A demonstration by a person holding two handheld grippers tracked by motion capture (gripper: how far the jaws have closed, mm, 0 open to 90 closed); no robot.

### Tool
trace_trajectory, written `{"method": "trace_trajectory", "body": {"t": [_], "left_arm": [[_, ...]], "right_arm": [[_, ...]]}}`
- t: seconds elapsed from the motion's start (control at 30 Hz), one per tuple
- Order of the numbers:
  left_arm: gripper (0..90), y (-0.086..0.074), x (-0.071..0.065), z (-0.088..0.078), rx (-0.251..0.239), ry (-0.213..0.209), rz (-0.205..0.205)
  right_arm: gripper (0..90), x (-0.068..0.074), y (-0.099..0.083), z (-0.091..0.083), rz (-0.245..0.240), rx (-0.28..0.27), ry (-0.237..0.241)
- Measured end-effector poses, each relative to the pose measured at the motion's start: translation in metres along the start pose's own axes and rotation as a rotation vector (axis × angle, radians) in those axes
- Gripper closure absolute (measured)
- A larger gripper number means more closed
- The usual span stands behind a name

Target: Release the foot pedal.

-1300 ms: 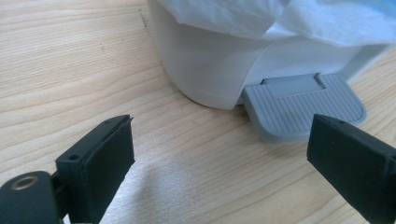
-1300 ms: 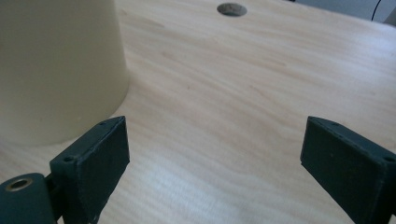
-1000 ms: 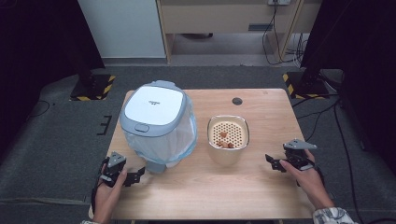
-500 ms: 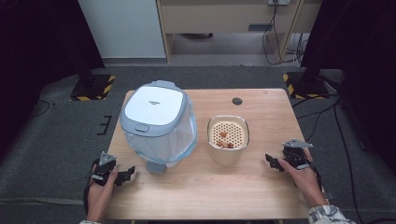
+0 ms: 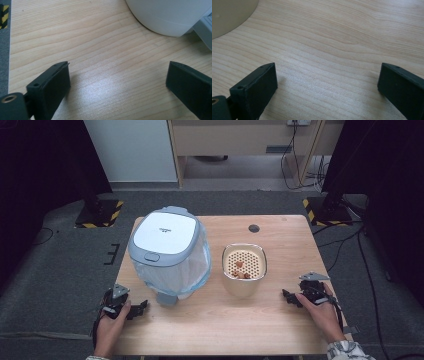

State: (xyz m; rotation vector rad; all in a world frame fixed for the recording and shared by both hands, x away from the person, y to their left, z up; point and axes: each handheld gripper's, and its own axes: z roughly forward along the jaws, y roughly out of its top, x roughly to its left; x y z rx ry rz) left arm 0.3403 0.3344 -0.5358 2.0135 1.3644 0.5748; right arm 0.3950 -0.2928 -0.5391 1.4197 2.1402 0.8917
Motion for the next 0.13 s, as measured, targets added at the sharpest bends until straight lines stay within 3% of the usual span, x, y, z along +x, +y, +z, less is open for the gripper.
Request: {"method": "trace_trajectory", "body": {"t": [0.13], "left_arm": [[3.9,0.0002,-0.0002,0.0002,0.001,-0.001,0.001]], "right_arm": [[2.3,0.0003,0.0000,0.0000,0.004,0.002,-0.002]]}}
